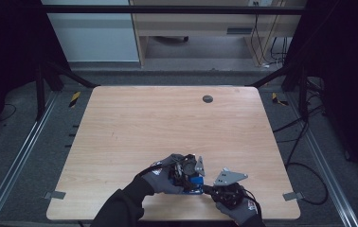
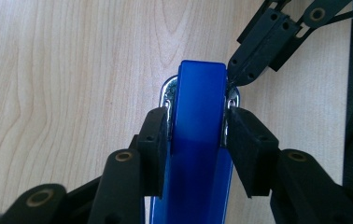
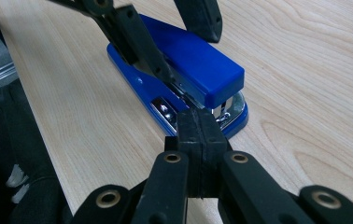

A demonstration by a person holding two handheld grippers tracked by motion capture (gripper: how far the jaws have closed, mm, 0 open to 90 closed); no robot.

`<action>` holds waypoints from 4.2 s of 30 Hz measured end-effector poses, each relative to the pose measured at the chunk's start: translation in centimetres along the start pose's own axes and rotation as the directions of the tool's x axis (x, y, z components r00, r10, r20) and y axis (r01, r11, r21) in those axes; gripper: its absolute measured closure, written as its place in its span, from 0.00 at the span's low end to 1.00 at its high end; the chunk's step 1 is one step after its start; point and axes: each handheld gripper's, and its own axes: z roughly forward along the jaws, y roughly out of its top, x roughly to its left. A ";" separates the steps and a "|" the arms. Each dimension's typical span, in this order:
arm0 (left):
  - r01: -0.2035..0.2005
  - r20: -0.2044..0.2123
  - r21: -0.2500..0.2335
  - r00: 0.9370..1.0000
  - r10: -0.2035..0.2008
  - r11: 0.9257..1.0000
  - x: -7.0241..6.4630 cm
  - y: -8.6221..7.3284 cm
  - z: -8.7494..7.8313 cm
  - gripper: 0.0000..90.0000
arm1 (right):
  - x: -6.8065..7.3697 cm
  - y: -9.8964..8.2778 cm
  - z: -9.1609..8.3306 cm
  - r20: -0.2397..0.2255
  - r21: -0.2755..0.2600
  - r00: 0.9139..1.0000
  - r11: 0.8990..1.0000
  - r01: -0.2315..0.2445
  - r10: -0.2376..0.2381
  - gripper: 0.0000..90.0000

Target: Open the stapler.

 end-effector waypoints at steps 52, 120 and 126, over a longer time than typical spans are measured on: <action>-0.037 0.061 0.083 0.998 0.032 0.996 0.7 0.8 1.9 0.72 | 0.0 -0.1 1.3 0.006 -0.004 1.000 1.000 0.006 -0.006 1.00; -0.064 0.077 0.031 0.995 0.061 0.998 1.0 0.2 1.5 0.73 | 0.1 -0.1 1.4 -0.004 -0.006 0.999 0.999 -0.039 0.039 1.00; -0.064 0.078 0.025 0.995 0.062 0.998 1.0 0.2 1.4 0.73 | 0.0 -0.1 1.4 -0.009 -0.008 0.999 0.999 -0.040 0.040 1.00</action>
